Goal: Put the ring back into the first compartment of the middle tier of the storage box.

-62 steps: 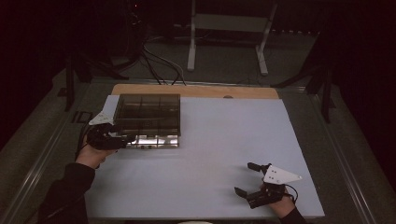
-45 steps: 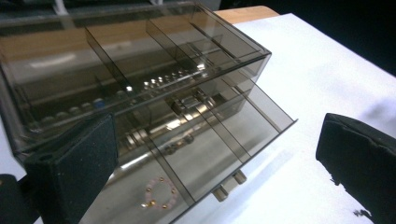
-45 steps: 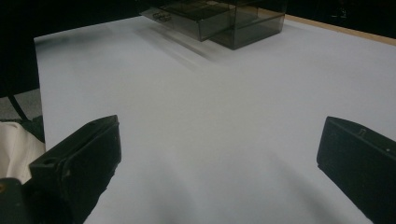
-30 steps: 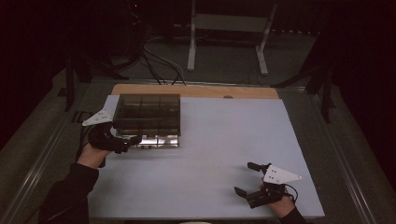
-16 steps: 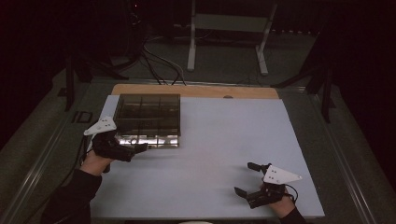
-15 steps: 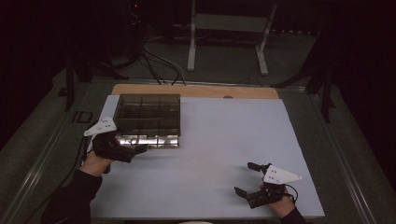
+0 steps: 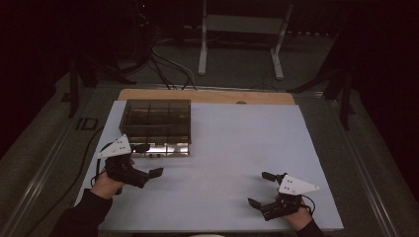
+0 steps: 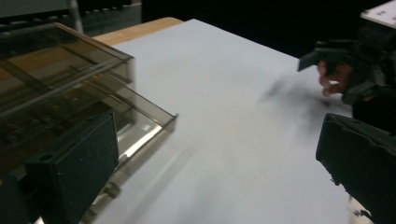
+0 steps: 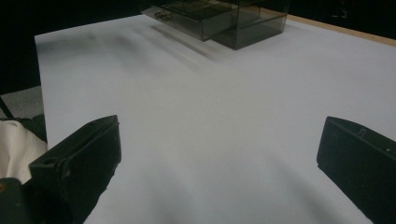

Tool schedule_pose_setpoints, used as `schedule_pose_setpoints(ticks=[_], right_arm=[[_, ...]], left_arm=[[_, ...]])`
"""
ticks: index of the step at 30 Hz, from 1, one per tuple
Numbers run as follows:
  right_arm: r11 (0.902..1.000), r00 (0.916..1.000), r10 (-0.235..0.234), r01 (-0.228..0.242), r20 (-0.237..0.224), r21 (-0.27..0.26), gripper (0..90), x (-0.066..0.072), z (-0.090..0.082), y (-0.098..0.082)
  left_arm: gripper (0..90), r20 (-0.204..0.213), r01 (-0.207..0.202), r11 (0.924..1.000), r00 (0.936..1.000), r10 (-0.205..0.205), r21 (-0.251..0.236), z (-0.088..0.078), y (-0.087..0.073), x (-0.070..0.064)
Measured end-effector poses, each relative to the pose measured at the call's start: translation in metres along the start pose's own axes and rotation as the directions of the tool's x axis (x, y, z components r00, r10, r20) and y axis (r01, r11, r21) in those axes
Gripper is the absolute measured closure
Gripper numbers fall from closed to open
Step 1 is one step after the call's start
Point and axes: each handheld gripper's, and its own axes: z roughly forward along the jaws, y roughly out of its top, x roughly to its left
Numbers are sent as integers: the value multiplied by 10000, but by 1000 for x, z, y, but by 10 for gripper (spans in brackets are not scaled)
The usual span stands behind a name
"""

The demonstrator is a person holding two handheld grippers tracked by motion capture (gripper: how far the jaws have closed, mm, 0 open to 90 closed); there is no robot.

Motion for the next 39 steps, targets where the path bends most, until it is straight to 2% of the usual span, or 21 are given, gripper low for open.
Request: schedule_pose_setpoints(ticks=[4,12,17,24,32,39], right_arm=[[10000,10000,-25,25,4,-10,0,0,0,0],[10000,10000,-22,22,-6,-17,0,0,0,0],[10000,10000,-30,30,-9,-13,0,0,0,0],[10000,10000,-41,41,-4,-9,0,0,0,0],[10000,10000,-14,14,-1,25,0,0,0,0],[10000,10000,-14,14,2,54,0,0,0,-1]], left_arm=[[8,282,-128,9999,9995,129,-22,4,-6,-6],[9,369,-353,9991,9987,345,214,14,-17,-19],[9,744,-200,9997,9970,188,156,18,-30,-20],[9,565,-313,9974,9980,277,647,17,-46,-22],[9,325,-22,9968,9995,-4,800,6,-62,-19],[9,30,11,9941,10000,-14,1083,-4,-76,-19]])
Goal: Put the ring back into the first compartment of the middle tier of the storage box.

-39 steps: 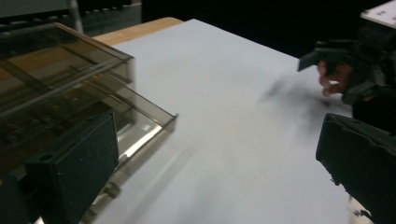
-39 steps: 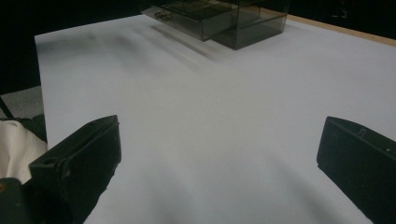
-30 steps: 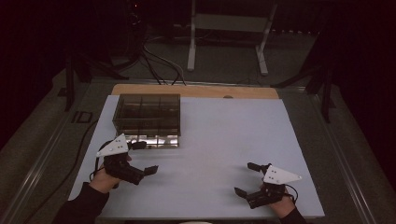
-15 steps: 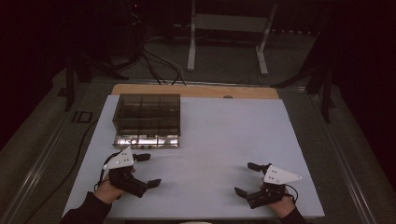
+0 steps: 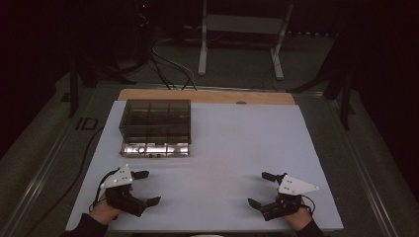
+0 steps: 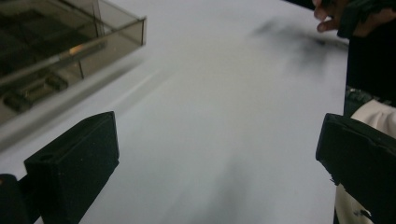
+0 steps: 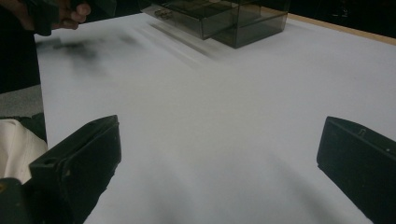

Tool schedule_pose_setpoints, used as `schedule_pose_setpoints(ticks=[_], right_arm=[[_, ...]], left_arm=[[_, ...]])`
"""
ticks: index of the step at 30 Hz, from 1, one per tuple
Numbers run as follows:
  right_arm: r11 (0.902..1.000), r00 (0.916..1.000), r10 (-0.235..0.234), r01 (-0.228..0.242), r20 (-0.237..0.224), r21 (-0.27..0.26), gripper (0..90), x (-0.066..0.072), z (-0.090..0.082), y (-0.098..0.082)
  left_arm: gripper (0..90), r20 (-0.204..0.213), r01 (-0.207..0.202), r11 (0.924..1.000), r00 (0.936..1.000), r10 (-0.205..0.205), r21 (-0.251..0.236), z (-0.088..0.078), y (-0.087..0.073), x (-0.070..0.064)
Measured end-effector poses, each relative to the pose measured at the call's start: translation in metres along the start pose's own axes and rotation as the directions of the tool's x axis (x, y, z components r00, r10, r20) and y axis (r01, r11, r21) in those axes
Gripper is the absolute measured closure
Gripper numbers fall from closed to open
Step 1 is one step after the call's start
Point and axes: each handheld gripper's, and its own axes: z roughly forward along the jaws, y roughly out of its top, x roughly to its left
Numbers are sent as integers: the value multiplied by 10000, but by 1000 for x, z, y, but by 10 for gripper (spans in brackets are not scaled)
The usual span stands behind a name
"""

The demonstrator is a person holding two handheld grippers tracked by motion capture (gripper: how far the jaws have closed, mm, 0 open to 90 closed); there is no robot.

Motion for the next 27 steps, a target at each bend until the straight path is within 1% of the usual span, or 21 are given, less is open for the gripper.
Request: schedule_pose_setpoints(ticks=[3,7,9,11,12,16,17,18,22,27], right_arm=[[10000,10000,18,-18,-20,0,0,0,0,0],[10000,10000,31,-31,-28,20,0,-1,0,0],[10000,10000,47,-46,-68,37,0,0,0,0],[9999,9999,84,-84,-108,64,0,0,1,0],[9999,9999,80,-79,-114,73,0,0,2,0],[9999,9999,91,-90,-123,119,0,-1,2,-1],[9999,9999,91,-90,-123,119,0,-1,2,-1],[9998,9998,154,-152,-131,103,0,-1,2,-1],[9998,9997,183,-182,-141,89,0,-2,2,-1],[9997,9996,234,-233,-136,83,0,-2,2,-1]], left_arm=[[9,-161,52,9999,9999,-50,97,-3,-5,-1],[9,-135,144,9998,9998,-143,114,-6,-11,1],[9,-203,253,9997,9995,-251,76,-5,-13,5],[9,-266,416,9991,9988,-418,-79,-5,-14,9],[9,-265,430,9989,9987,-435,-181,-5,-13,10],[9,-306,363,9986,9988,-376,-396,-3,-9,10],[9,-306,363,9986,9988,-376,-396,-3,-9,10],[9,-267,227,9989,9994,-239,-420,-1,-9,10],[9,-100,224,9989,9997,-229,-420,0,-9,9],[9,-93,183,9992,9998,-187,-367,1,-9,8]])
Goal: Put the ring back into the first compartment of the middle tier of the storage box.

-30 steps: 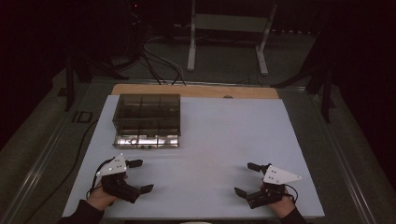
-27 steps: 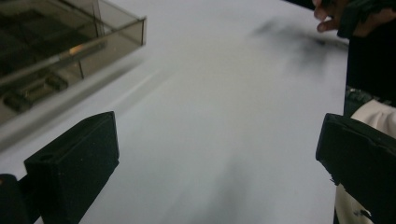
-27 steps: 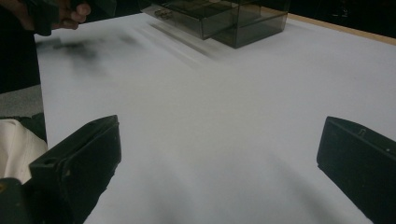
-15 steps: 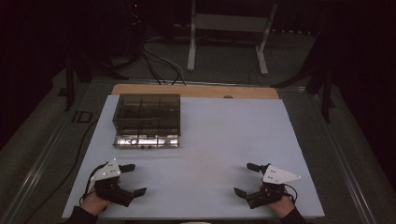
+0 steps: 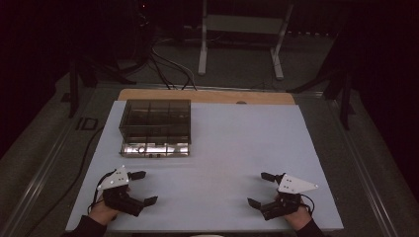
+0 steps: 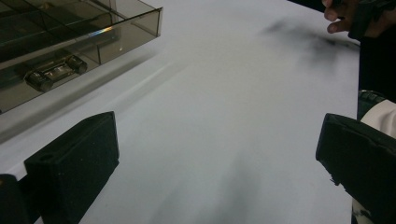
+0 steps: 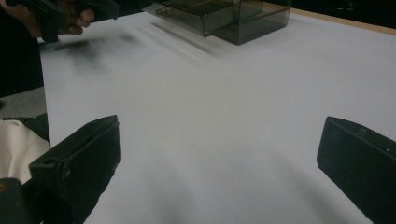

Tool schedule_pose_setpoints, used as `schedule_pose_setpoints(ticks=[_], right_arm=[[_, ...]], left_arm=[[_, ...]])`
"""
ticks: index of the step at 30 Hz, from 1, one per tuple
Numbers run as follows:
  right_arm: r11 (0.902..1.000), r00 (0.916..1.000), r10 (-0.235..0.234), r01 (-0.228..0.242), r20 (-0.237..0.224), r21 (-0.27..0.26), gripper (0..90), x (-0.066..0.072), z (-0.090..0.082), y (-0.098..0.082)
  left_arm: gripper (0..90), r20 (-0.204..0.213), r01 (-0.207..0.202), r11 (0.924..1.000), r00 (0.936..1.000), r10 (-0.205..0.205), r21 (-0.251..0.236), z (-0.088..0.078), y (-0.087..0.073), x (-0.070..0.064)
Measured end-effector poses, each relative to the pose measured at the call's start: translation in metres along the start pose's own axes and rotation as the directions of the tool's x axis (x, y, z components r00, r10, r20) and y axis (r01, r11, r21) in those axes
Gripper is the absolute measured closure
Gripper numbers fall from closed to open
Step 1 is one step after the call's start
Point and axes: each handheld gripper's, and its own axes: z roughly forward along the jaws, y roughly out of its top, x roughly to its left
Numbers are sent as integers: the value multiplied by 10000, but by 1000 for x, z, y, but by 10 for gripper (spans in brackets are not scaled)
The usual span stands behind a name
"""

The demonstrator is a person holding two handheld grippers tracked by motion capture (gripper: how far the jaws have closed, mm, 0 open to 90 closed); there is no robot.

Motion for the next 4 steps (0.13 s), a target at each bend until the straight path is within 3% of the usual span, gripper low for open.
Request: schedule_pose_setpoints(ticks=[4], right_arm=[[10000,10000,-61,61,4,48,0,1,0,0]], left_arm=[[9,27,35,10000,10000,-35,-11,0,1,0]])
